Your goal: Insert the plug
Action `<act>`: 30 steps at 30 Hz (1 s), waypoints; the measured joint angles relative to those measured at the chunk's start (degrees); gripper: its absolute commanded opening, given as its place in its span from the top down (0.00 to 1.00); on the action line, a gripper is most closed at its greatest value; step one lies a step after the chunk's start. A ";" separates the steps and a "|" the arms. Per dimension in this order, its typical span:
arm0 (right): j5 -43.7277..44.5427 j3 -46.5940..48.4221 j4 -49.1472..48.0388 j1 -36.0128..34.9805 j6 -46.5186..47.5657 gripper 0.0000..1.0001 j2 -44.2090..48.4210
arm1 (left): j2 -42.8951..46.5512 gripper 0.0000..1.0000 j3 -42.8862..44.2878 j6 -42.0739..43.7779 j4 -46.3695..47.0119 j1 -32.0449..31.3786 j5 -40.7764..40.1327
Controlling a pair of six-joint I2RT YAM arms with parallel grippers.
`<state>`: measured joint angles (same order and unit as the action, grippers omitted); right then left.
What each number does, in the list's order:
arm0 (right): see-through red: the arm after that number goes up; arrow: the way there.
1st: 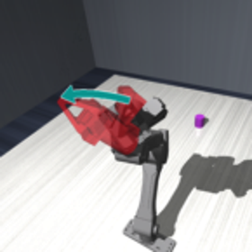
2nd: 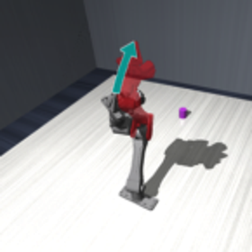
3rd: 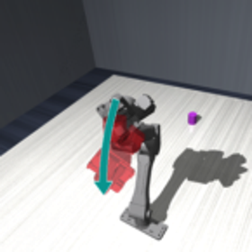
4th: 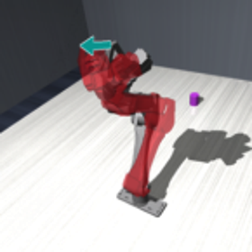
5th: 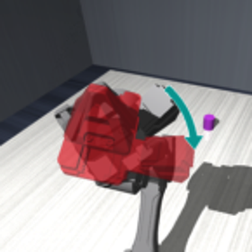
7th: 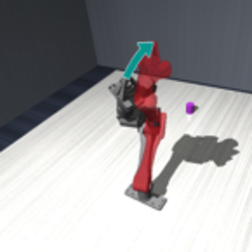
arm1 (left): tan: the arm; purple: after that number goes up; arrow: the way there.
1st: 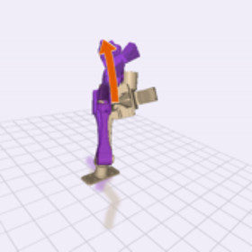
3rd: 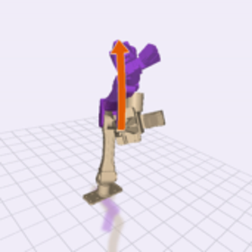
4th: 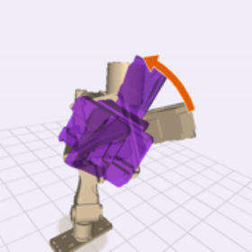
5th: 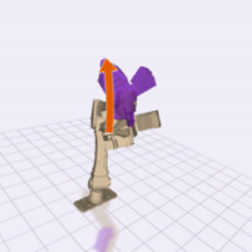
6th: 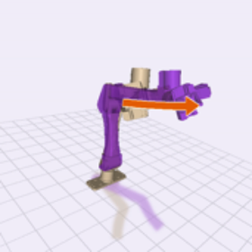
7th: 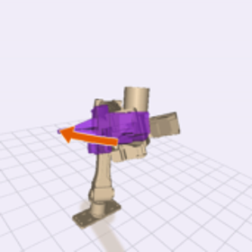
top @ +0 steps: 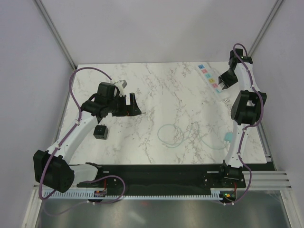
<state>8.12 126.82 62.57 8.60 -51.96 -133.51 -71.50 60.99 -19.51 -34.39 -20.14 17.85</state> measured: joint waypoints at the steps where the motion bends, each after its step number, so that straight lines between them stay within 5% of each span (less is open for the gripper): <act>1: -0.26 0.31 0.00 0.20 0.07 1.00 -0.22 | 0.00 0.00 0.00 0.00 0.00 0.00 -0.02; 15: -1.18 3.65 -0.20 1.75 0.76 1.00 -3.30 | 0.00 0.00 -0.24 0.00 -0.02 -0.20 -0.46; 30: 8.35 -1.97 -5.68 -2.73 3.78 1.00 -1.33 | 0.00 0.00 -0.33 0.00 -0.02 -0.24 -1.11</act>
<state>16.47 124.86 56.88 5.87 -48.18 -134.85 -71.50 60.66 -19.51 -34.41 -20.38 16.73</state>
